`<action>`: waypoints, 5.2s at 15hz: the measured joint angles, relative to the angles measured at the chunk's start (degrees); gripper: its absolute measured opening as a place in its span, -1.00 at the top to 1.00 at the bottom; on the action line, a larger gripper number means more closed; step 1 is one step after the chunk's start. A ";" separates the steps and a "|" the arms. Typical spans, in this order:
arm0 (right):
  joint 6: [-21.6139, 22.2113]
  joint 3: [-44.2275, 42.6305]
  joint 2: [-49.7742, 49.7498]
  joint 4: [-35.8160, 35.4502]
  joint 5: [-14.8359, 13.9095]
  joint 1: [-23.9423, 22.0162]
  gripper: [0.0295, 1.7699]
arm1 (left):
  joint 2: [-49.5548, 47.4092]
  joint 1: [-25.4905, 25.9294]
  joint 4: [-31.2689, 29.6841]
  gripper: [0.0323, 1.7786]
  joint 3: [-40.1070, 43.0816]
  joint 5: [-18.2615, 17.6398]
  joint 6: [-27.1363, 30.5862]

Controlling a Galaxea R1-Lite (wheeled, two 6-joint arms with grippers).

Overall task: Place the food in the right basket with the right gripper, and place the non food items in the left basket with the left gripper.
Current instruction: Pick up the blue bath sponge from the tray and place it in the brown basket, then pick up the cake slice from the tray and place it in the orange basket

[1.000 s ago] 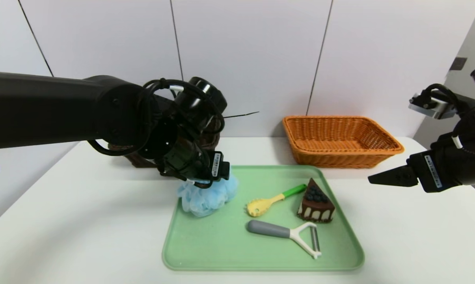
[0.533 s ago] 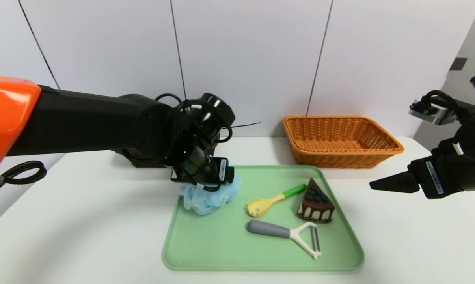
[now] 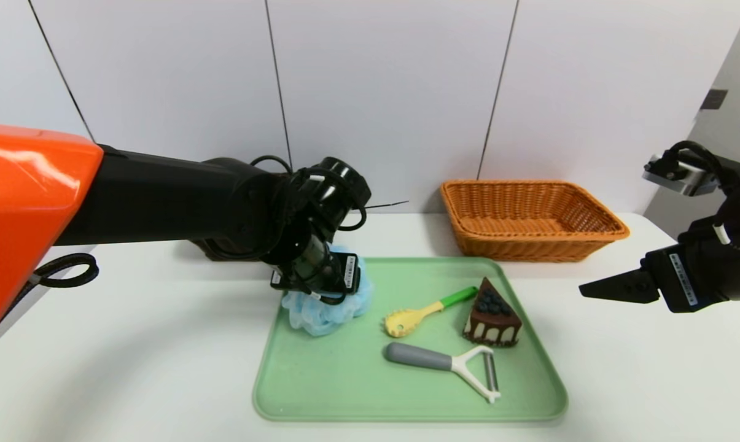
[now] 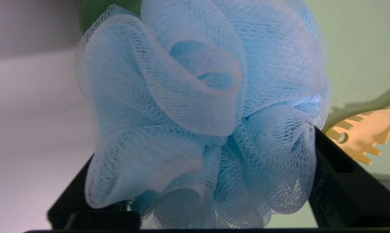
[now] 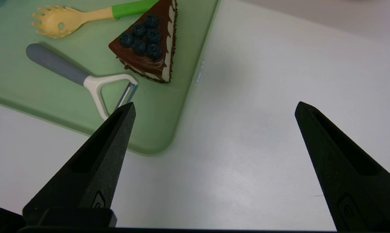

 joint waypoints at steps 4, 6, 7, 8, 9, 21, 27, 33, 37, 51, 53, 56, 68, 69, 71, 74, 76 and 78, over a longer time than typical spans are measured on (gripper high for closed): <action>-0.01 0.22 -0.24 0.09 0.00 0.00 -0.92 | -0.63 -0.06 0.16 0.03 0.02 -0.06 -0.46; 0.02 0.41 -0.41 0.06 0.02 0.00 -0.92 | -1.35 -0.09 0.50 0.31 0.22 -0.11 -0.49; 0.00 0.49 -0.45 0.06 0.05 0.00 -0.92 | -1.78 -0.09 0.61 0.53 0.30 -0.15 -0.35; 0.00 0.50 -0.50 0.06 0.02 0.00 -0.92 | -2.21 -0.13 0.66 0.69 0.46 -0.20 -0.35; 0.00 0.57 -0.52 0.09 0.02 0.00 -0.92 | -2.54 -0.15 0.79 0.70 0.57 -0.24 -0.41; -0.06 0.50 -0.45 -0.22 1.32 0.00 -0.92 | -15.18 -2.10 7.14 0.85 0.68 -0.50 0.76; -0.01 0.39 -0.41 -0.22 1.32 0.00 -0.92 | -19.09 -1.29 6.81 0.86 -6.39 -0.45 4.97; 0.07 0.77 -0.99 -0.11 1.24 -0.05 -0.92 | -14.82 9.73 6.50 0.87 -16.98 -0.89 10.59; 0.10 1.07 -1.08 -0.11 1.29 0.00 -0.92 | -8.24 18.05 5.13 0.88 -21.39 -1.22 14.47; 0.46 3.04 -2.82 -0.13 1.24 0.00 -0.92 | 2.88 28.26 -0.15 0.04 -21.99 -2.07 15.34; 1.56 3.04 -2.93 -0.16 1.32 0.00 -0.92 | 2.82 28.33 -0.17 -0.19 -21.99 -2.07 15.31; 1.67 3.06 -3.01 -0.13 1.32 0.00 -0.92 | 1.74 28.37 -0.05 -0.42 -21.99 -2.05 15.31; 5.13 1.27 -1.44 -0.24 0.88 0.59 -0.92 | -13.47 15.49 12.13 -0.81 -16.31 -2.10 9.79; 5.39 0.83 -0.99 -0.24 0.79 0.61 -0.92 | -15.02 13.09 12.35 -0.82 -13.67 -2.05 9.24; 6.07 0.16 0.05 -0.13 0.68 0.94 -0.92 | -17.58 8.30 12.43 -0.84 -8.46 -1.99 6.75; 6.49 -1.00 1.99 -0.07 -0.13 2.38 -0.92 | -19.68 4.30 12.37 -0.86 -2.60 -1.93 2.24; 6.52 -1.79 3.58 0.00 -1.55 4.14 -0.92 | -20.44 2.32 12.29 -0.88 0.05 -1.96 0.00; 6.60 -2.86 5.40 0.17 -2.51 6.05 -0.92 | -20.81 1.07 12.24 -0.88 1.18 -1.94 -1.04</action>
